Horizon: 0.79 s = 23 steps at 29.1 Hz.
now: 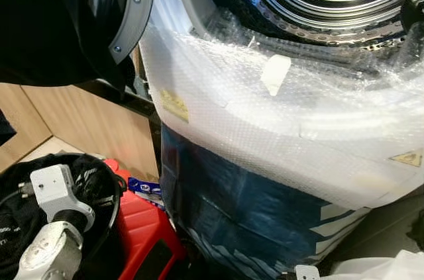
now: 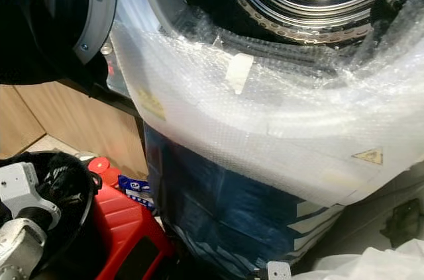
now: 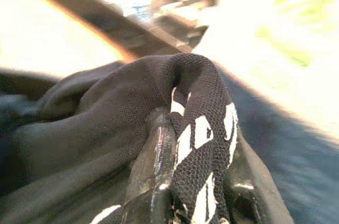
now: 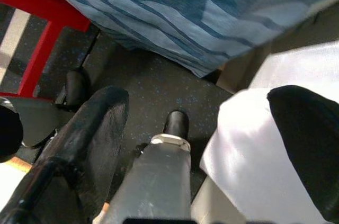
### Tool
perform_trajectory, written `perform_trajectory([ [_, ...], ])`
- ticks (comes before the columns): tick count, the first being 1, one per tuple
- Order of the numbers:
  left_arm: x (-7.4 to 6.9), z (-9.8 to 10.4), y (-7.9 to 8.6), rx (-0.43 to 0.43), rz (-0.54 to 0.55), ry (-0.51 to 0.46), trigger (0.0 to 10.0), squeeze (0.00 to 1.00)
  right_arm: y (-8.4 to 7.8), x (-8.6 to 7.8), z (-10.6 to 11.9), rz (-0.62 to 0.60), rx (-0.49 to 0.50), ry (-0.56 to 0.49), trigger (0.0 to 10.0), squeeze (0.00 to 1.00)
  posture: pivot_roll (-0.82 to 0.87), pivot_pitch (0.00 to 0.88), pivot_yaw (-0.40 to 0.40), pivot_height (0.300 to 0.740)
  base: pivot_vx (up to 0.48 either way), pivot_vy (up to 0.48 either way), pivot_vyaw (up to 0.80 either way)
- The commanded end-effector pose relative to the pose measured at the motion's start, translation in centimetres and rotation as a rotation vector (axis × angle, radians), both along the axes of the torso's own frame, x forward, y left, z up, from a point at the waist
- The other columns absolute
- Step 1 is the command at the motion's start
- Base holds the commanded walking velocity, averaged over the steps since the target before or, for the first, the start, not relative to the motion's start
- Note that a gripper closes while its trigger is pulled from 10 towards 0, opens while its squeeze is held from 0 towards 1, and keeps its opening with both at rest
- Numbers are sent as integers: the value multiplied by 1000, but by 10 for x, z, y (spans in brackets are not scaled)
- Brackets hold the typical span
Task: Clothes washing
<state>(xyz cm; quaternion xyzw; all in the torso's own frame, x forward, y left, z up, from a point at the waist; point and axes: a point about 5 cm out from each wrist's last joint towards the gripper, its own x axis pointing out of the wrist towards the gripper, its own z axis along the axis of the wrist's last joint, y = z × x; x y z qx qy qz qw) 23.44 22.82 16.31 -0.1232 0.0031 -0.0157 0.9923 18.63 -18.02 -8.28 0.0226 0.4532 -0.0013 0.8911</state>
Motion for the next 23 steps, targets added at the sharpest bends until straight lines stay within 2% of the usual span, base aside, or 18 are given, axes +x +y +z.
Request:
perform_trajectory([
  [1, -2, 27, -15, 7, -152, -112, 0, 0, 1, -4, -2, 3, 8, 17, 10000, 0, 191, 73, -17, 740, 0, 0, 0],
  [3, -2, 43, -20, 29, -269, -141, 0, 0, 4, -3, -2, 9, 12, 18, 10000, 0, 194, 65, -9, 740, 0, 0, 0],
  [4, -2, 43, -20, 29, -269, -141, 0, 0, 4, -3, -2, 9, 12, 18, 10000, 0, 194, 65, -9, 740, 0, 0, 0],
  [5, 0, 55, -26, 49, -355, -162, 0, 0, 7, -2, -2, 9, 15, 17, 10000, 0, 195, 59, -1, 740, 0, 0, 0],
  [8, 7, 68, -41, 108, -497, -181, 0, 0, 11, 2, 0, 6, 24, 5, 10000, 0, 183, 57, 13, 740, 0, 0, 0],
  [13, 21, 86, -60, 138, -638, -221, 0, 0, 13, 7, 2, -9, 36, -11, 10000, 0, 170, 57, 26, 740, 0, 0, 0],
  [19, 31, 101, -102, 75, -881, -272, 0, 0, 14, 11, 4, -7, 34, -20, 10000, 0, 166, 54, 33, 740, 0, 0, 0],
  [23, 33, 97, -127, 26, -1016, -262, 0, 0, 16, 16, 7, -16, 41, -40, 10000, 0, 128, 50, 52, 740, 0, 0, 0],
])
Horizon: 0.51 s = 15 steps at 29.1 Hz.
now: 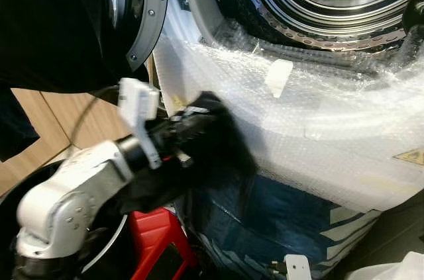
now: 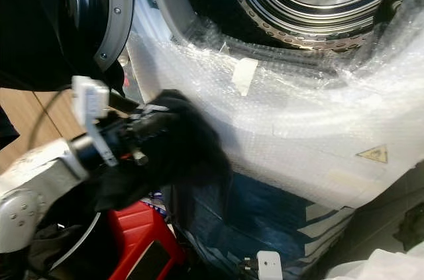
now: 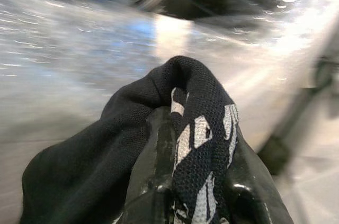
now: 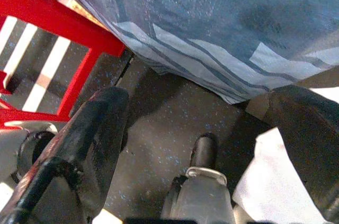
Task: Clothes washing
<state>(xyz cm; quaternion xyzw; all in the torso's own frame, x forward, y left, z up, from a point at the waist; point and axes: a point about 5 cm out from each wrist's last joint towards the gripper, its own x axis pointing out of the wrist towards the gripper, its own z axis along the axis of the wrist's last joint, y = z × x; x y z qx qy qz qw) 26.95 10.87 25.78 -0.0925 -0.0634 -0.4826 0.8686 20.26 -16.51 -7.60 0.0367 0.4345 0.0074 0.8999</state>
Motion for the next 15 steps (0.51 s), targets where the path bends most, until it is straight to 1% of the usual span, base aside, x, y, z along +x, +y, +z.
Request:
perform_trajectory([
  [1, -2, -1, -11, 13, -84, 3, 0, 0, 1, 1, 0, -20, 9, -3, 10000, 0, 128, 50, 52, 740, 0, 0, 0],
  [3, -1, -10, -15, 34, -116, 29, 0, 0, 2, 5, 3, -25, 15, -20, 10000, 0, 113, 51, 55, 740, 0, 0, 0],
  [4, 0, -16, -14, 31, -132, 62, 0, 0, 2, 8, 4, -21, 17, -36, 10000, 0, 109, 54, 56, 740, 0, 0, 0],
  [6, 0, -26, -11, 47, -124, 95, 0, 0, 2, 12, 8, -7, 25, -65, 10000, 0, 100, 57, 56, 740, 0, 0, 0],
  [9, 2, -40, -6, 72, -79, 126, 0, 0, -1, 17, 12, 8, 28, -105, 10000, 0, 94, 65, 53, 740, 0, 0, 0],
  [11, 2, -50, 0, 86, -55, 153, 0, 0, -2, 20, 15, 44, 44, -137, 10000, 0, 86, 68, 49, 740, 0, 0, 0],
  [12, 2, -55, 4, 85, -34, 170, 0, 0, -2, 22, 17, 90, 69, -162, 10000, 200, 85, 74, 45, 740, 0, 0, 0],
  [13, 2, -59, 8, 88, -16, 181, 0, 0, -3, 21, 19, 134, 90, -180, 10000, 773, 83, 74, 44, 740, 0, 0, 0],
  [14, 2, -60, 10, 94, -6, 182, 0, 0, -3, 21, 19, 153, 102, -191, 10000, 898, 81, 74, 43, 740, 0, 0, 0],
  [15, 3, -61, 10, 98, 0, 181, 0, 0, -3, 21, 20, 163, 110, -198, 10000, 1000, 77, 77, 40, 740, 0, 0, 0],
])
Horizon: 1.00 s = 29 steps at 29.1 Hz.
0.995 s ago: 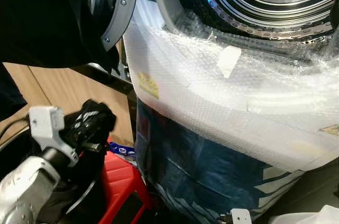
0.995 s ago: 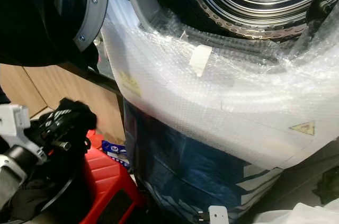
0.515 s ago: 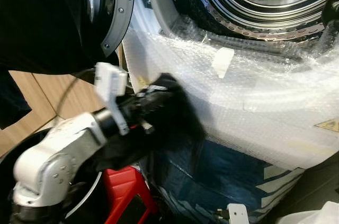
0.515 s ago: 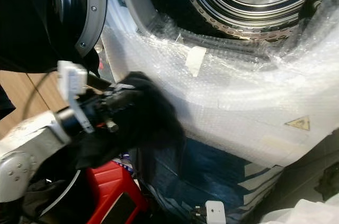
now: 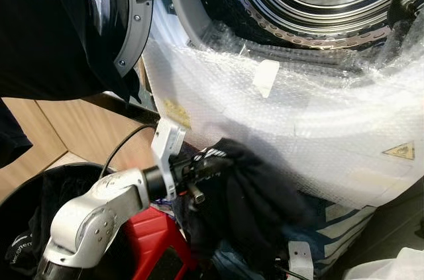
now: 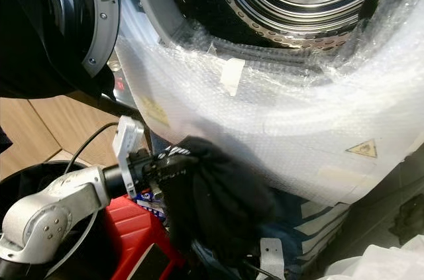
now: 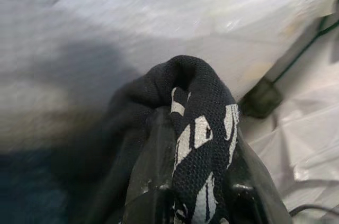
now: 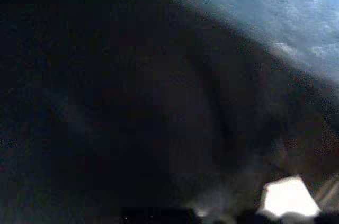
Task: Clothes washing
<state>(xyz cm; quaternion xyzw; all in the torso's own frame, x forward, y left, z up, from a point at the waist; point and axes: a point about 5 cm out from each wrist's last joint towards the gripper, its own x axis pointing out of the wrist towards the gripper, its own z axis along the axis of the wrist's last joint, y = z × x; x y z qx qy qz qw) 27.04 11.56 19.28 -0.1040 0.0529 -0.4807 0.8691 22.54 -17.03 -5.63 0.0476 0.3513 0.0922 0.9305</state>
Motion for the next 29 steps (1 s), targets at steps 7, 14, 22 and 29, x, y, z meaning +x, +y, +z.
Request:
perform_trajectory([
  [7, 3, -16, 8, 24, 47, 11, 0, 0, -7, -12, 7, 286, 123, -82, 10000, 1000, 50, 86, 22, 740, 0, 0, 0],
  [14, 1, -33, 8, 55, 34, 51, 0, 0, -23, -5, 25, 393, 139, -187, 10000, 1000, 35, 86, 12, 740, 0, 0, 0],
  [22, 1, -64, 4, 59, 51, 137, 0, 0, -14, 21, 65, 363, 210, -441, 10000, 1000, 23, 91, 6, 740, 0, 0, 0],
  [29, -3, -74, -14, 31, 14, 162, 0, 0, -5, 1, 82, 548, 283, -443, 10000, 1000, 2, 100, 3, 740, 0, 0, 0],
])
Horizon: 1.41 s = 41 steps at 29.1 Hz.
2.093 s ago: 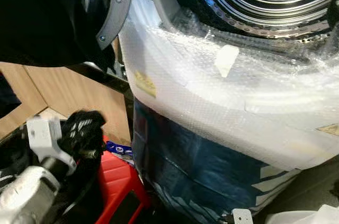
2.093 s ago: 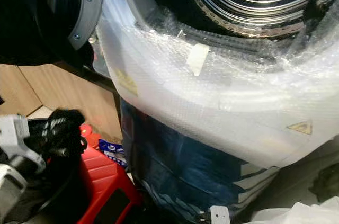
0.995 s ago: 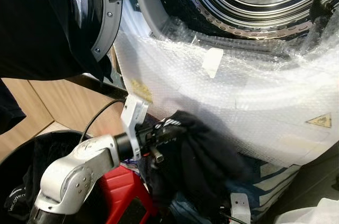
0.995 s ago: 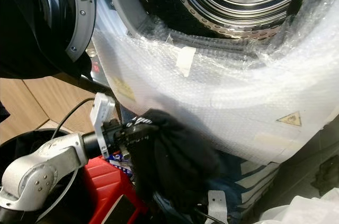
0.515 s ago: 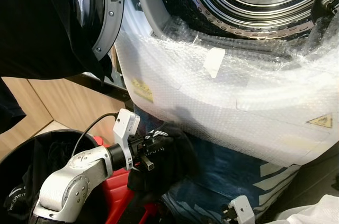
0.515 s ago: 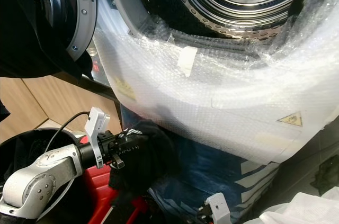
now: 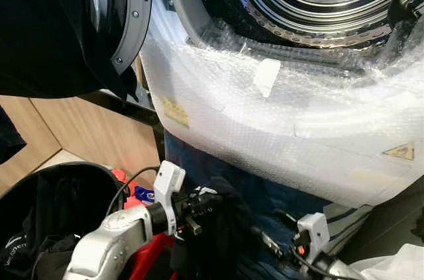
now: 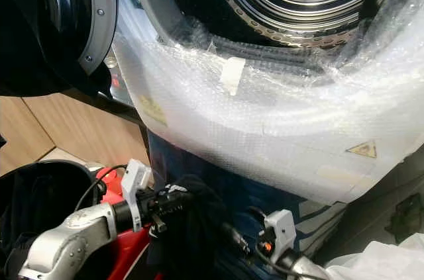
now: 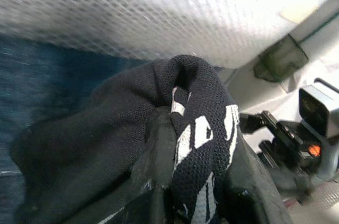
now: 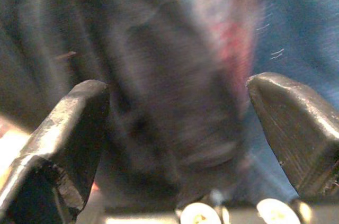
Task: Clothes washing
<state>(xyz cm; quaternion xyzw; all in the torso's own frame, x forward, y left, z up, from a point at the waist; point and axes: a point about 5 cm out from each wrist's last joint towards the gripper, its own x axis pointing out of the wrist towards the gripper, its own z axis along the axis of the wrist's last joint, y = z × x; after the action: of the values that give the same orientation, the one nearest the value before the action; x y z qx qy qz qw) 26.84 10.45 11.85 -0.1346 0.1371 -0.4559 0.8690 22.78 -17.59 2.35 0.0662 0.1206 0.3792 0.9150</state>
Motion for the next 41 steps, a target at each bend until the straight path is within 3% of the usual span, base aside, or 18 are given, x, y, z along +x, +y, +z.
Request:
perform_trajectory([
  [1, -1, 0, -3, -4, -23, -15, 0, 0, 0, -3, 3, 34, -23, -1, 10000, 1000, -2, 100, 4, 740, 0, 0, 0],
  [4, -6, -2, -9, -5, -97, 7, 0, 0, -5, -2, 6, -7, -7, 2, 10000, 1000, -11, 96, 2, 740, 0, 0, 0],
  [7, -13, -10, -12, 47, -190, 20, 0, 0, 1, -11, 8, 98, 22, 44, 10000, 1000, -15, 95, 2, 740, 0, 0, 0],
  [10, -7, -15, -13, 72, -156, 9, 0, 0, 8, -18, 8, 180, -17, 64, 10000, 1000, -25, 86, 4, 740, 0, 0, 0],
  [14, 2, -21, -20, 150, -87, -30, 0, 0, 17, -15, 14, 166, -26, 42, 10000, 1000, -28, 81, -1, 740, 0, 0, 0],
  [17, 0, -20, -31, 115, -123, -24, 0, 0, 22, -19, 15, 191, -27, 51, 10000, 1000, -31, 78, -7, 740, 0, 0, 0],
  [20, 1, -23, -38, 134, -128, -24, 0, 0, 25, -21, 15, 203, -39, 55, 10000, 1000, -41, 73, -9, 740, 0, 0, 0],
  [21, 6, -28, -40, 181, -81, 0, 0, 0, 29, -19, 14, 190, -56, 52, 10000, 824, -50, 69, -9, 740, 0, 0, 0],
  [22, 9, -29, -42, 204, -60, 4, 0, 0, 31, -18, 13, 181, -69, 48, 10000, 239, -51, 68, -9, 740, 0, 0, 0],
  [23, 11, -30, -43, 218, -40, 6, 0, 0, 32, -17, 11, 172, -90, 54, 10000, 0, -47, 66, -12, 740, 0, 0, 0],
  [31, 17, -27, -61, 213, 6, -5, 0, 0, 44, -12, 4, 89, -117, 69, 10000, 0, -46, 53, -18, 740, 0, 0, 0],
  [36, 16, -19, -74, 167, -25, -12, 0, 0, 46, -3, -3, -34, -171, 59, 10000, 0, -44, 45, -19, 740, 0, 0, 0],
  [38, 13, -20, -79, 187, -44, -21, 0, 0, 44, 1, -13, -122, -211, 109, 10000, 0, -44, 43, -20, 740, 0, 0, 0],
  [41, 12, -15, -84, 160, -49, -25, 0, 0, 48, 2, -13, -189, -173, 112, 10000, 0, -45, 42, -19, 740, 0, 0, 0],
])
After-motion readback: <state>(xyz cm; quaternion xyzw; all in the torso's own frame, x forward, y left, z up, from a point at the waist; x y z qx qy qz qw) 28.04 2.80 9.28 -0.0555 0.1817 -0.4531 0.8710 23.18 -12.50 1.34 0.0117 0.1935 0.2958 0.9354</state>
